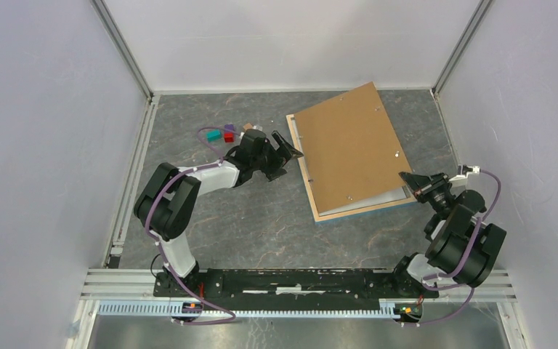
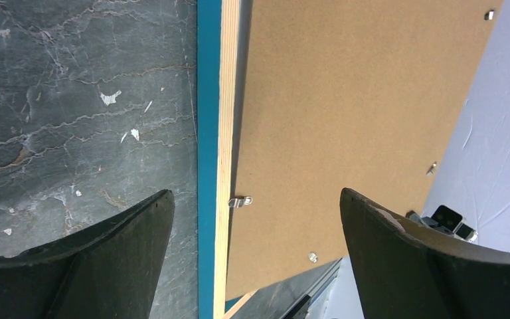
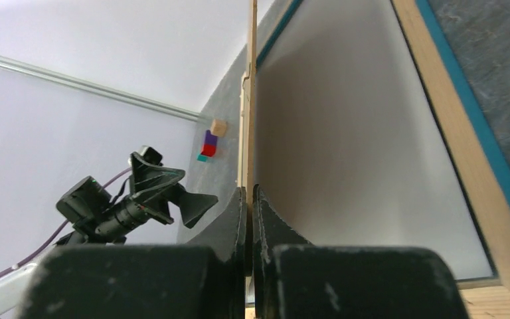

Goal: Put the photo into the frame
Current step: Turn over the photo frame item on the photo frame.

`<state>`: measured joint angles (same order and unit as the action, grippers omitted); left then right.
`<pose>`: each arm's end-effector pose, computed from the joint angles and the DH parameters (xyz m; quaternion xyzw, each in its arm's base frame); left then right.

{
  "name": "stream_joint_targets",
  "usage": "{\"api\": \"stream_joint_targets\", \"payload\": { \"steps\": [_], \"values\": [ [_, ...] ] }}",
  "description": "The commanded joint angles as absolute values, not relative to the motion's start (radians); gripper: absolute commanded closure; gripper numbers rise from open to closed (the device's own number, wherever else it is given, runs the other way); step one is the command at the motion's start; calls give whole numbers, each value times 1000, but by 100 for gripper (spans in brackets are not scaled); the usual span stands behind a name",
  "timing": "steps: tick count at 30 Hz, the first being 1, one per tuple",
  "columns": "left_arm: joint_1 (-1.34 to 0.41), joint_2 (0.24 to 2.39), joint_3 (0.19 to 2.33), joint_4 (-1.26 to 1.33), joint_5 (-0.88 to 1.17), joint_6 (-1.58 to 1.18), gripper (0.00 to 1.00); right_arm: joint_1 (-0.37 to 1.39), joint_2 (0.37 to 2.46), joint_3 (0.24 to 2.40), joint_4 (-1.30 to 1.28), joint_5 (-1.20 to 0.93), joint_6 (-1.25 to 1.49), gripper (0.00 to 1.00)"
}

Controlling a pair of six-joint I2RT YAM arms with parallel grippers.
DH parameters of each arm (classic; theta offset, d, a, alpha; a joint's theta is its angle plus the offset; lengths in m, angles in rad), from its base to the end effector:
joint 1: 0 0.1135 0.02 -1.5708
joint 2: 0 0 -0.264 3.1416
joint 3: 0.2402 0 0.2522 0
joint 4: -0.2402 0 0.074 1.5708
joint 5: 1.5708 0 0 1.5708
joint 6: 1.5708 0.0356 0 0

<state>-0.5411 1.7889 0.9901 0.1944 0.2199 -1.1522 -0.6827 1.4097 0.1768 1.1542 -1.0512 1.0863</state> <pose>0.3221 -0.2026 0.1758 -0.2161 0.8547 -0.4103 0.2332 0.1800 -0.1065 0.1557 0.2756 0.6660 0.4787 0.5014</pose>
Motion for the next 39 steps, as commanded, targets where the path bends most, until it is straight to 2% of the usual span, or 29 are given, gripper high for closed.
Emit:
{"api": "stream_joint_targets", "payload": {
  "steps": [1,3,13,19,24,27,29,30,32,36,39],
  "values": [
    [-547,1786,1011,225,241,-1123,0,-668,1344,299,766,-1025,743,100],
    [-547,1797,1020,225,241,-1122,0,-658,1333,328,642,-1004,656,100],
    [-545,1854,1058,229,247,-1124,0,-595,1375,322,637,-1021,649,100],
    [-507,1870,1056,225,235,-1118,0,-507,1395,349,487,-998,527,100],
    [-476,1863,1046,225,235,-1105,0,-480,1335,295,487,-920,526,99],
    [-476,1857,1029,224,228,-1108,0,-436,1269,264,556,-862,565,84],
    [-476,1850,1010,234,229,-1117,0,-414,1242,243,600,-835,598,67],
    [-476,1845,1001,234,230,-1120,0,-409,1237,226,665,-836,639,60],
    [-476,1837,985,240,227,-1122,0,-407,1243,171,823,-826,736,52],
    [-476,1825,967,249,228,-1124,0,-372,1305,69,1210,-776,940,48],
    [-476,1825,958,265,241,-1135,0,-329,1372,23,1448,-717,1041,49]
  ]
}}
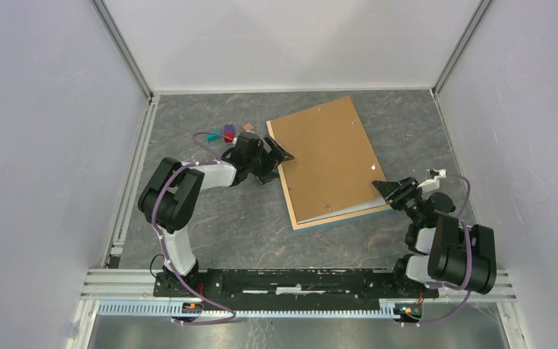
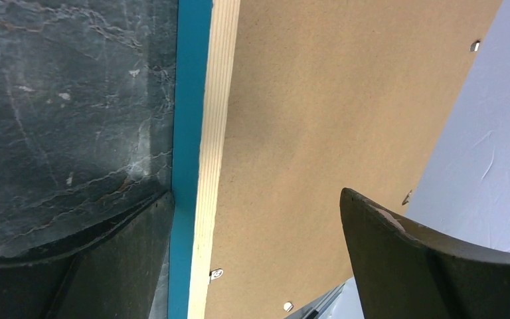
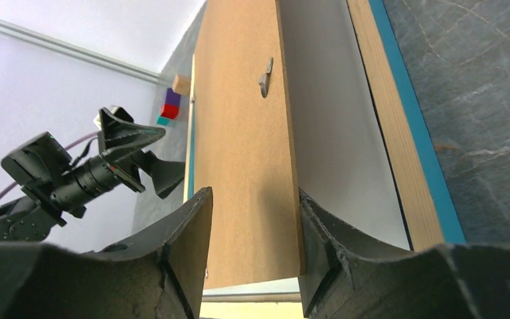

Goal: Put the photo into the frame
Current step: Turn over the photo frame item on the photo frame.

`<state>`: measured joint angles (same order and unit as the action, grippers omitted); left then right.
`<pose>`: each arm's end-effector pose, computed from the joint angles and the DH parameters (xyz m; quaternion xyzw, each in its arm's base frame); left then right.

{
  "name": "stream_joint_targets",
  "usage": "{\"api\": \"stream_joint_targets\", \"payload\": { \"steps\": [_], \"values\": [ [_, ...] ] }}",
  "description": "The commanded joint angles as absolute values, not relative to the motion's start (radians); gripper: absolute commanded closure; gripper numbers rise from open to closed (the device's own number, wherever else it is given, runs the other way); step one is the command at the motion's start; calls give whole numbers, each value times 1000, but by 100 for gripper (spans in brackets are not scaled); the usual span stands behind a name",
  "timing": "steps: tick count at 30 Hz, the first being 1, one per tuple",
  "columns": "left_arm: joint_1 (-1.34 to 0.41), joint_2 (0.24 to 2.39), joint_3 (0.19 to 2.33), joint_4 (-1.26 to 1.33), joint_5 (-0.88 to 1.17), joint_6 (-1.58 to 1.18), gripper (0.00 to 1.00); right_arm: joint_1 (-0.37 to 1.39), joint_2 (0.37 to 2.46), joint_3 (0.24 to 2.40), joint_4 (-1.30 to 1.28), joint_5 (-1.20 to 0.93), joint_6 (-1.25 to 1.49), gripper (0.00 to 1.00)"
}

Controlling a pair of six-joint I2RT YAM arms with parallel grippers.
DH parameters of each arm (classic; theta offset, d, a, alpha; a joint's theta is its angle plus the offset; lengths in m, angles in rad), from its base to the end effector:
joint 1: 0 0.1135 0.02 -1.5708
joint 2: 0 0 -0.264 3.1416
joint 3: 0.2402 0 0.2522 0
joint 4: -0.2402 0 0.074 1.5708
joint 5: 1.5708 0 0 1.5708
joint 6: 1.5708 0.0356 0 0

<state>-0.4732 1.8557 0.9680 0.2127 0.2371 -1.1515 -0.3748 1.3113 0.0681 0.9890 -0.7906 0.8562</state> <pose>0.3346 -0.1807 0.1469 -0.2495 0.8611 -0.3855 0.2184 0.1803 -0.0437 0.1311 0.2292 0.7321 0.4304 0.4757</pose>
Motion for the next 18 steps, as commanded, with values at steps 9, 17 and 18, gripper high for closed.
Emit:
{"api": "stream_joint_targets", "payload": {
  "steps": [9,17,18],
  "values": [
    [-476,1783,945,243,216,-1115,0,-341,1304,14,1336,-686,987,91],
    [-473,1776,936,241,212,-1112,0,-408,1338,14,1368,-809,1072,100],
    [-472,1777,936,240,212,-1112,0,-412,1362,5,1437,-815,1108,100]
  ]
}}
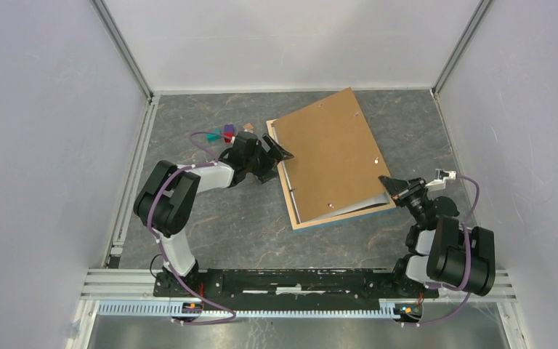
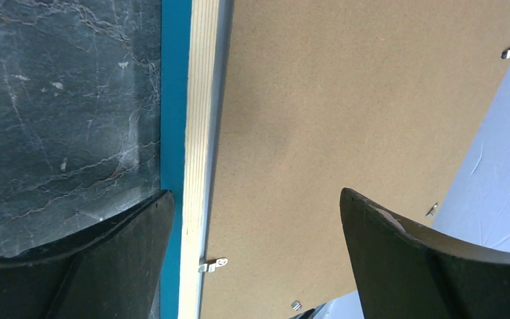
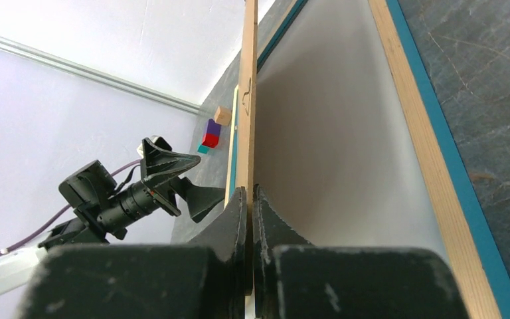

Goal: Put the photo into the frame
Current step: Turn over the photo frame item on the photo frame.

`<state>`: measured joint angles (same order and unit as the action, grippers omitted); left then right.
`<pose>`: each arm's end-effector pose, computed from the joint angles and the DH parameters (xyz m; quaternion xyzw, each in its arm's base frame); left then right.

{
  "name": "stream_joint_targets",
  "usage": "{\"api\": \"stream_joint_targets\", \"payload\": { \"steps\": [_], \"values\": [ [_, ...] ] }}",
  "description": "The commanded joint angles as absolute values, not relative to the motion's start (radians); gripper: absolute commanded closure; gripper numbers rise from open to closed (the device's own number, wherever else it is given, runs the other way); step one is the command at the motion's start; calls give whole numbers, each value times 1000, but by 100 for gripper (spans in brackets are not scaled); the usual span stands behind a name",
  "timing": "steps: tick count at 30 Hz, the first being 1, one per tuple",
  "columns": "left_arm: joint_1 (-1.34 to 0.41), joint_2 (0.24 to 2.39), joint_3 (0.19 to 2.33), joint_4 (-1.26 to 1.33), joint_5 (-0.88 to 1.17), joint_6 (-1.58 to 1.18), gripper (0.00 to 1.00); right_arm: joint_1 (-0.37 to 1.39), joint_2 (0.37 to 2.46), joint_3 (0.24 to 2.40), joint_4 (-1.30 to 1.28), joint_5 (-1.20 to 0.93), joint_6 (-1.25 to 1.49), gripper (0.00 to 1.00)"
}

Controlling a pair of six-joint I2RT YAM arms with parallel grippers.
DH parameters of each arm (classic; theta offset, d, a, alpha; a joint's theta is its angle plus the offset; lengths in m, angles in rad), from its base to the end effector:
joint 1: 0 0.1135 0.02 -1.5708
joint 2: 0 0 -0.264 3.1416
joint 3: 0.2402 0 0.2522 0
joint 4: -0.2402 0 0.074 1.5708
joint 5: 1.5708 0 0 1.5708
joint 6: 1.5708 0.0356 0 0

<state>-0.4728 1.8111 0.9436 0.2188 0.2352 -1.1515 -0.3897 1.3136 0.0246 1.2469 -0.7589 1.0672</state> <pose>0.3288 -0.1775 0.1563 -0.2468 0.8561 -0.3929 0.2277 0.1743 -0.0451 0.1460 0.2551 0.6710 0.4658 0.5175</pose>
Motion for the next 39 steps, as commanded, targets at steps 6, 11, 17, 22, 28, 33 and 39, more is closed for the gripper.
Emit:
{"api": "stream_joint_targets", "payload": {
  "steps": [6,11,17,22,28,33,39],
  "values": [
    [-473,1780,942,242,219,-1114,0,-422,1425,-9,1488,-844,1127,100],
    [-474,1790,955,243,232,-1108,0,-400,1329,73,1057,-846,863,100],
    [-474,1799,959,247,234,-1111,0,-389,1275,152,805,-852,759,100],
    [-473,1790,953,247,230,-1109,0,-384,1257,200,778,-845,860,100],
    [-475,1791,954,248,232,-1113,0,-383,1201,212,882,-819,1033,100],
    [-474,1781,953,247,230,-1108,0,-381,1166,224,892,-807,1094,100],
    [-473,1784,954,247,232,-1106,0,-389,1135,239,818,-821,1068,100]
  ]
}}
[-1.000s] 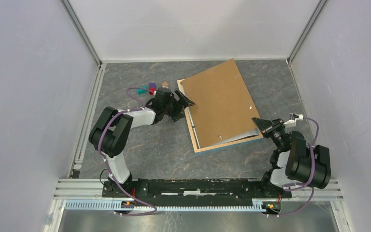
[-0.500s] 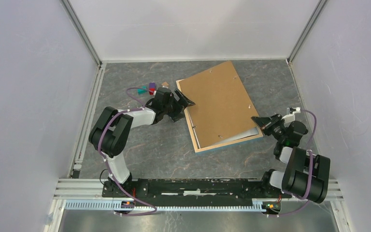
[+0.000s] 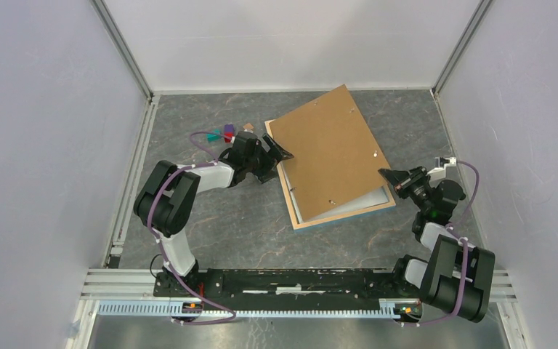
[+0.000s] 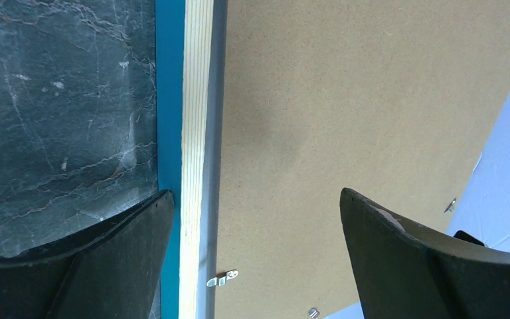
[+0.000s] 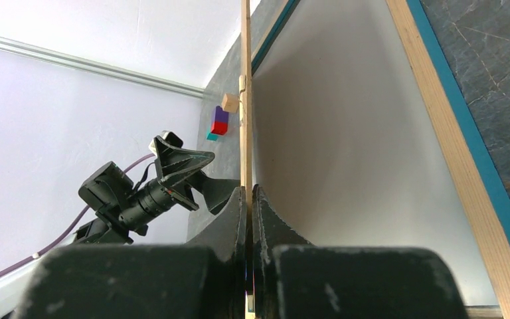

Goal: Put the photo into the frame
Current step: Turn over the photo frame item on the photo frame.

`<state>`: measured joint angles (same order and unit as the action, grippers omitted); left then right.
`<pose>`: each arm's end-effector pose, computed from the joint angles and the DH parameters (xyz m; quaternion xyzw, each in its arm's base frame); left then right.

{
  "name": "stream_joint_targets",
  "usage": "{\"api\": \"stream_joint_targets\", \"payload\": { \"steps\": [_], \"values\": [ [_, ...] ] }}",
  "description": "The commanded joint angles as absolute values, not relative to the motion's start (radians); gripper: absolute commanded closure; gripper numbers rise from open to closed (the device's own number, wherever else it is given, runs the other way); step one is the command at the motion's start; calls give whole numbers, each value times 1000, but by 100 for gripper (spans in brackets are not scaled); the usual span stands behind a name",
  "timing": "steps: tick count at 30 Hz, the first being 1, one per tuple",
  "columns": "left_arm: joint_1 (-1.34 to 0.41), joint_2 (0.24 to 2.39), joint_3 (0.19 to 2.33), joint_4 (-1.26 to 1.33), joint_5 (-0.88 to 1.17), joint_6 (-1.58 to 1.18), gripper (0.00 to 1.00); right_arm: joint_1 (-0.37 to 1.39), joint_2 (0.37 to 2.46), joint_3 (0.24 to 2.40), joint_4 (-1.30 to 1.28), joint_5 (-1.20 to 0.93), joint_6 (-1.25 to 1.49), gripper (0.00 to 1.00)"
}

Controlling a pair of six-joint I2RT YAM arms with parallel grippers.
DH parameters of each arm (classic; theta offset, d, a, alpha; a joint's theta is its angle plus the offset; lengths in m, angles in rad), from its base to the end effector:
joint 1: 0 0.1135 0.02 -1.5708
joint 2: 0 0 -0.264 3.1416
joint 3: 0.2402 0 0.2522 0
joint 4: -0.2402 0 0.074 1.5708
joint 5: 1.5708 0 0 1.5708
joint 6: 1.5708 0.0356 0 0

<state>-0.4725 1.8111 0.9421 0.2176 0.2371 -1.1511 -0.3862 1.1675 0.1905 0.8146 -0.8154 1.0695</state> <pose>0.3285 -0.1773 0.1557 -0.2467 0.8566 -0.3926 0.2263 0.1953 -0.0514 0.1710 0.2738 0.6931 0.4839 0.4588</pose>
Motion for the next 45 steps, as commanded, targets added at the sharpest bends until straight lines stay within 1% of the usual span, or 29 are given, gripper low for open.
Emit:
{"api": "stream_joint_targets", "payload": {
  "steps": [1,6,12,16,20,25,27,29,30,32,35,37,39,41,45],
  "values": [
    [-473,1785,955,247,231,-1106,0,-396,1130,238,805,-821,1053,100],
    [-473,1789,956,247,230,-1104,0,-443,1145,213,789,-844,1011,100],
    [-472,1793,959,248,232,-1106,0,-454,1163,201,790,-866,973,100],
    [-475,1802,963,254,243,-1112,0,-430,1195,222,734,-910,887,100],
    [-476,1812,963,271,259,-1127,0,-403,1208,191,738,-905,838,100],
    [-477,1808,963,270,262,-1126,0,-346,1266,150,854,-937,853,100],
    [-477,1802,963,258,259,-1120,0,-345,1279,147,846,-957,807,98],
    [-475,1788,963,234,245,-1107,0,-345,1268,190,661,-939,635,85],
    [-474,1779,963,223,238,-1100,0,-346,1255,219,524,-906,549,77],
    [-472,1765,958,201,225,-1092,0,-346,1205,268,340,-813,408,62],
    [-465,1733,946,161,218,-1077,0,-345,1125,332,165,-668,278,42],
    [-458,1703,943,111,217,-1051,0,-345,1087,368,80,-603,223,31],
    [-452,1660,939,41,208,-1010,0,-346,1062,402,13,-544,182,24],
    [-440,1613,937,-32,210,-969,0,-344,1039,429,-32,-505,158,20],
    [-431,1558,980,-185,273,-868,0,-320,1030,489,-58,-433,149,16]
  ]
}}
